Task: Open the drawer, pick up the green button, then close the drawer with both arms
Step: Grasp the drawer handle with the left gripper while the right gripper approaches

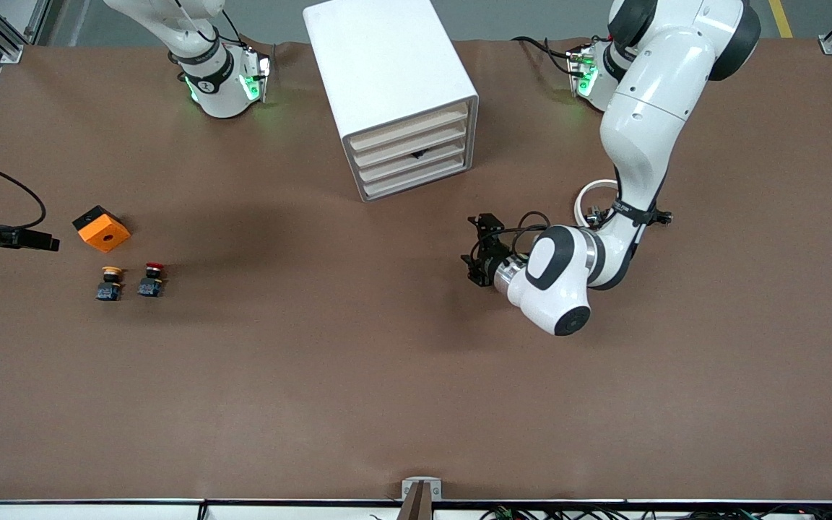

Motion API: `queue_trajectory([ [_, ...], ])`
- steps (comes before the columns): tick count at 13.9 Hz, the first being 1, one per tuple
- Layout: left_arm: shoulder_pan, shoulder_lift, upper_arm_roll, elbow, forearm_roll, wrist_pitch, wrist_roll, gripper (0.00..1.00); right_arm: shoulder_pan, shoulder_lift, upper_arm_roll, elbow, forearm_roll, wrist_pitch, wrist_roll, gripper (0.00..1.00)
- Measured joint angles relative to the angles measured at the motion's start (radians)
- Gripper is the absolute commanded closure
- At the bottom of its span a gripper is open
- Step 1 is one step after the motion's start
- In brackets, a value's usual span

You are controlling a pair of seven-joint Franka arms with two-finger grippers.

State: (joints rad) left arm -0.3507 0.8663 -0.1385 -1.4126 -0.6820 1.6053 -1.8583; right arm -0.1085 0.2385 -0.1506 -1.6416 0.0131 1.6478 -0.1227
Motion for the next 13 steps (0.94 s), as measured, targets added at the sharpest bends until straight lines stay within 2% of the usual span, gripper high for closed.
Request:
queue_trajectory([
  [3,-0.01,0.023,0.0,-0.001,-0.045,-0.125,-0.066,0.0,0.002,0.0,0.004,-0.028,0.037,0.0,0.047,0.0],
  [7,-0.022,0.05,-0.002,-0.02,-0.069,-0.191,-0.081,0.33,0.022,-0.002,0.011,-0.051,0.072,0.0,0.143,0.0],
  [10,-0.039,0.061,-0.003,-0.052,-0.081,-0.211,-0.091,0.41,0.127,-0.023,0.017,-0.072,0.082,0.0,0.363,0.0],
  [13,-0.047,0.066,-0.003,-0.082,-0.087,-0.233,-0.11,0.44,0.281,-0.05,0.025,-0.08,0.083,0.002,0.633,0.0],
])
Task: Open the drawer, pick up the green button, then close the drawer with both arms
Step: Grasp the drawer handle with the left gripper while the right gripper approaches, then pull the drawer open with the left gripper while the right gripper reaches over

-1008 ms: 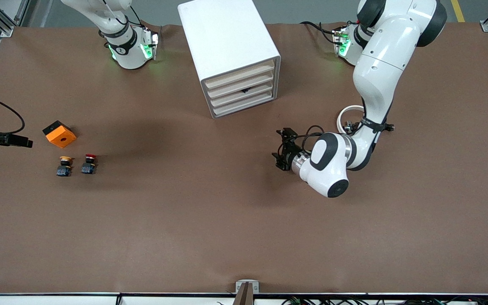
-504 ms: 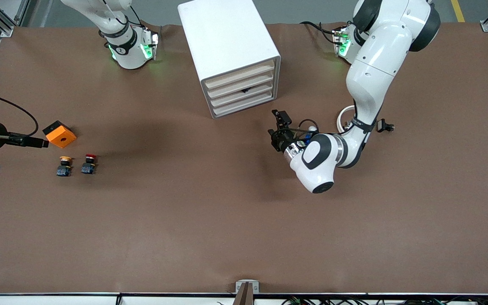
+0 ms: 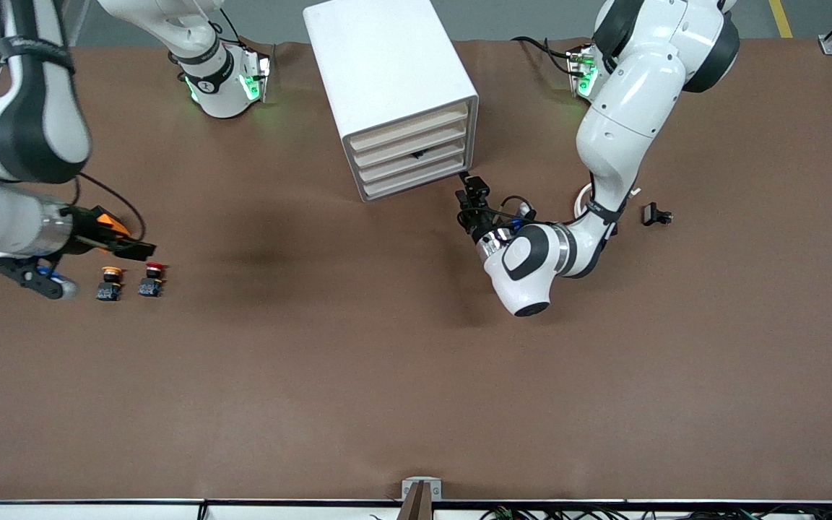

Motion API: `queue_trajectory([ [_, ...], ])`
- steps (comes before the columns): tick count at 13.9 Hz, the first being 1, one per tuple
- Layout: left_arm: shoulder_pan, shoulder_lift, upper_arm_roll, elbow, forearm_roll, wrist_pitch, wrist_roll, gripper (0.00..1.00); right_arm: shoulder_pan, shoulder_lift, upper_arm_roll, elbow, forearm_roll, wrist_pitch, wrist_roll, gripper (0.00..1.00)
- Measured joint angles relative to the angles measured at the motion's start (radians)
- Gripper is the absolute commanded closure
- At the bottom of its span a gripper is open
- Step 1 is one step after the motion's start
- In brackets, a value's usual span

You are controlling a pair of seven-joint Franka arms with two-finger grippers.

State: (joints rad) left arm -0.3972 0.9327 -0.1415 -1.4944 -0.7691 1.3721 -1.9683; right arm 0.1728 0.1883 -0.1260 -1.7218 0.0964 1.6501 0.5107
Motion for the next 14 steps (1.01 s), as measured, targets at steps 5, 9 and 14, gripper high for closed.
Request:
queue_trajectory([
  [5,-0.009,0.001,-0.012,-0.053,-0.009,-0.026,-0.002,0.44,0.198,-0.005,0.002,-0.008,0.06,0.088,0.389,0.0],
  [9,-0.022,0.001,-0.015,-0.057,-0.028,-0.028,-0.004,0.44,0.222,-0.031,0.001,0.021,0.1,0.081,0.447,0.0],
  [14,-0.062,0.001,-0.022,-0.064,-0.033,-0.031,-0.005,0.47,0.253,-0.116,0.001,0.099,0.1,-0.005,0.524,0.0],
])
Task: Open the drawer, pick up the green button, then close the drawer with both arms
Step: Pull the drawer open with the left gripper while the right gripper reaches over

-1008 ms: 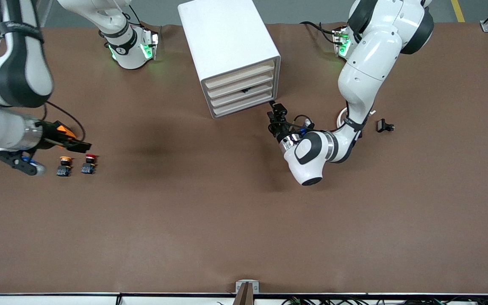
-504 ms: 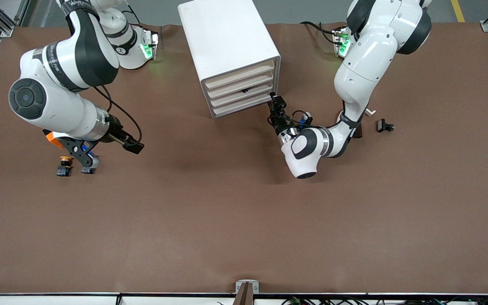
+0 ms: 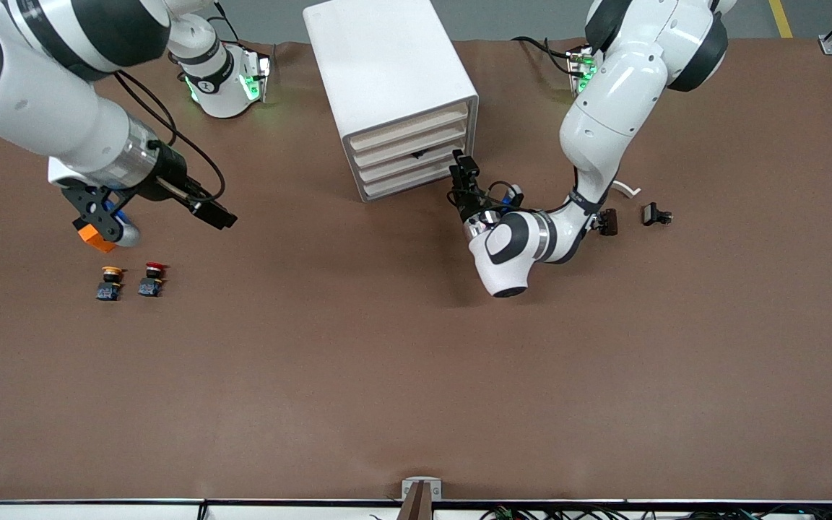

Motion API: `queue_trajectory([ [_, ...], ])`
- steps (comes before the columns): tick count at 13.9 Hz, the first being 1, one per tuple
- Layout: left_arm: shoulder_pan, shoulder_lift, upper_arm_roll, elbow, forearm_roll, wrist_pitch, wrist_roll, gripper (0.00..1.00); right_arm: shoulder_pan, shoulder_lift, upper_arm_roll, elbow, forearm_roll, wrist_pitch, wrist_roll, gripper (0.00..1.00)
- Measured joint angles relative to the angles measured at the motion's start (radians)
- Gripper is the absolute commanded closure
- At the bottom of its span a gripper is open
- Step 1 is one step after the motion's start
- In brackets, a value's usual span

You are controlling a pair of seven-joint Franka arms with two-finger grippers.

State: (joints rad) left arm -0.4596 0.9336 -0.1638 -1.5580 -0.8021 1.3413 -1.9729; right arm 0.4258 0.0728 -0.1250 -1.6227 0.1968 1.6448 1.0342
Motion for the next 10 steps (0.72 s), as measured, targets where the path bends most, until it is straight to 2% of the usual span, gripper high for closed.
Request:
queue_trajectory([
  [2,-0.019,0.0,-0.001,-0.019,0.0,0.0,-0.001,0.54,0.048,0.011,0.0,0.0,0.0,0.012,0.067,0.0],
  [4,-0.027,0.0,-0.002,-0.043,0.0,0.0,-0.001,0.71,0.1,0.024,0.001,-0.001,0.0,0.041,0.144,0.0],
  [7,-0.026,0.001,-0.002,-0.074,-0.001,0.0,-0.001,0.89,0.159,0.037,0.001,-0.001,0.0,0.073,0.23,0.0],
  [8,-0.026,0.001,-0.002,-0.077,-0.002,-0.001,-0.001,0.94,0.18,0.043,0.0,-0.001,0.0,0.085,0.253,0.0],
  [10,-0.026,0.001,-0.002,-0.077,-0.003,0.001,-0.009,0.94,0.231,0.061,0.0,-0.003,-0.003,0.137,0.328,0.0],
])
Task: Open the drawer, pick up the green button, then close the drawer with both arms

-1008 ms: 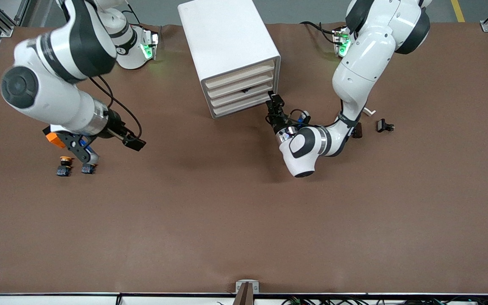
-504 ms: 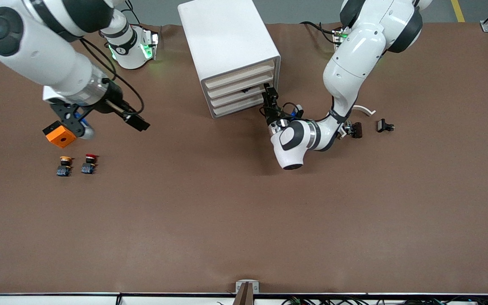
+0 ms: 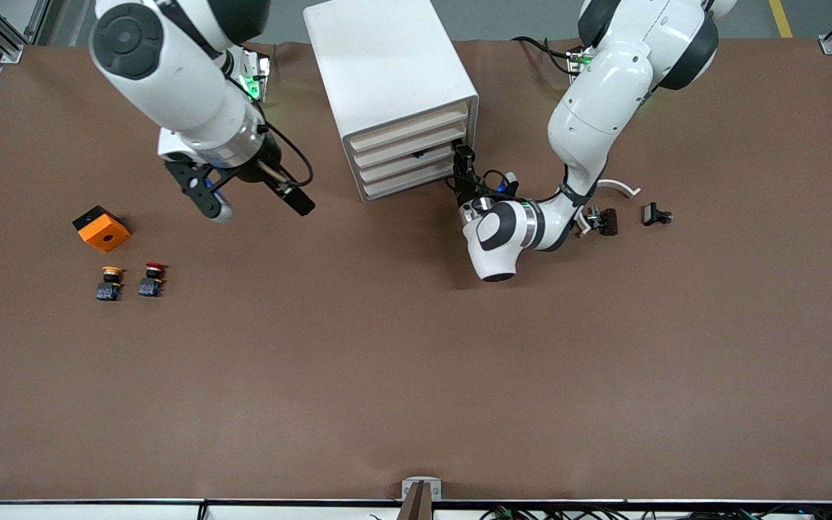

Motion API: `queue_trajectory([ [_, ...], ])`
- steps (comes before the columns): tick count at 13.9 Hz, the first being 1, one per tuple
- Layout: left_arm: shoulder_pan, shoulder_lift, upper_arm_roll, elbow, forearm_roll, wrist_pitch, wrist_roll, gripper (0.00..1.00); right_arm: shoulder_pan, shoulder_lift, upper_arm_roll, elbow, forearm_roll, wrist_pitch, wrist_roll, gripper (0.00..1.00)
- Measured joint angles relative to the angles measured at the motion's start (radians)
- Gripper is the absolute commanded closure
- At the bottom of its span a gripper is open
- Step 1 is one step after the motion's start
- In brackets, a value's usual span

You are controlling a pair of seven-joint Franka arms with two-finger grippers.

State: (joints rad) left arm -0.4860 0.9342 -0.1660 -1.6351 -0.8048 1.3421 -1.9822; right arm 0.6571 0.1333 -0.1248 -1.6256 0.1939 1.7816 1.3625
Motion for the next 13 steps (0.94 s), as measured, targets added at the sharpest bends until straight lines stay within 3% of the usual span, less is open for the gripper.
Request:
queue_trajectory([
  [5,0.001,0.0,0.0,0.0,-0.001,0.0,-0.012,0.94,0.163,0.097,0.001,-0.009,-0.118,0.066,0.225,0.0],
  [13,0.038,0.0,-0.001,0.018,-0.003,0.005,-0.012,0.93,0.234,0.169,0.0,-0.009,-0.135,0.16,0.294,0.0],
])
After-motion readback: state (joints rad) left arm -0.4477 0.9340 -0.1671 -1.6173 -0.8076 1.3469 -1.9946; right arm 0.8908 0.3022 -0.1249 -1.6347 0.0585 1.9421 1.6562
